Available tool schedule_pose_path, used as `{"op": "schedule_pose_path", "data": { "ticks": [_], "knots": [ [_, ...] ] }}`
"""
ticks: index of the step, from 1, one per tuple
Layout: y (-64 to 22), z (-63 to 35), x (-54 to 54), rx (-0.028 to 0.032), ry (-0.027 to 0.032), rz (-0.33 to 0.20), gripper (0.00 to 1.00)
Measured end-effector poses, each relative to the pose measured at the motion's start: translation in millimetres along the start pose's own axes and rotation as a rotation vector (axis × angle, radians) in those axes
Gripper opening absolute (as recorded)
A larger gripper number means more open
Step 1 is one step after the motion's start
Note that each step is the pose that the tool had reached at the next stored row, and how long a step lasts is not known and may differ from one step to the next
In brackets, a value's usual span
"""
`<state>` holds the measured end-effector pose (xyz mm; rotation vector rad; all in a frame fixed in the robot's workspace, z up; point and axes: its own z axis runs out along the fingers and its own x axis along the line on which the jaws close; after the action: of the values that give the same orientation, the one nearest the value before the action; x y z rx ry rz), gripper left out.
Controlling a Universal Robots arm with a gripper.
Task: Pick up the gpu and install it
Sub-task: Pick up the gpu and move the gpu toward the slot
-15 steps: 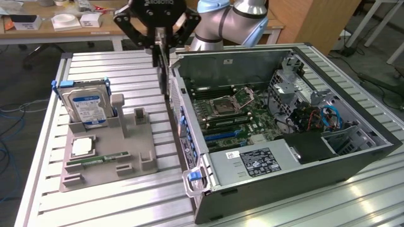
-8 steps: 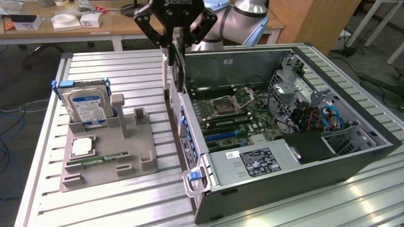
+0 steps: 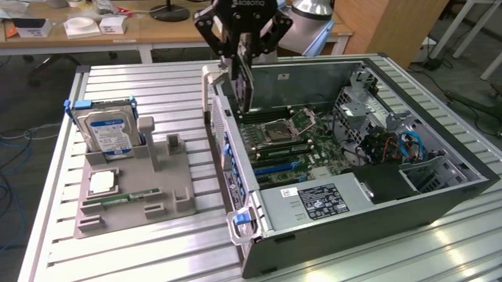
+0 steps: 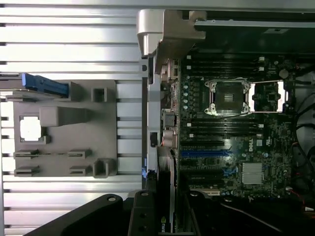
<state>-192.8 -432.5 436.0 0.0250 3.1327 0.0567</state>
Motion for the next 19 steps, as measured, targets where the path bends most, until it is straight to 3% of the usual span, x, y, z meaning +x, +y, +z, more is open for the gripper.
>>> {"op": "schedule_pose_path", "data": {
  "ticks": [8,19],
  "knots": [
    [0.6,0.4,-35.1,0.0000,-0.0001,0.000,0.27],
    [1.2,0.8,-75.4,0.0000,-0.0012,0.000,0.27]
  ]
}}
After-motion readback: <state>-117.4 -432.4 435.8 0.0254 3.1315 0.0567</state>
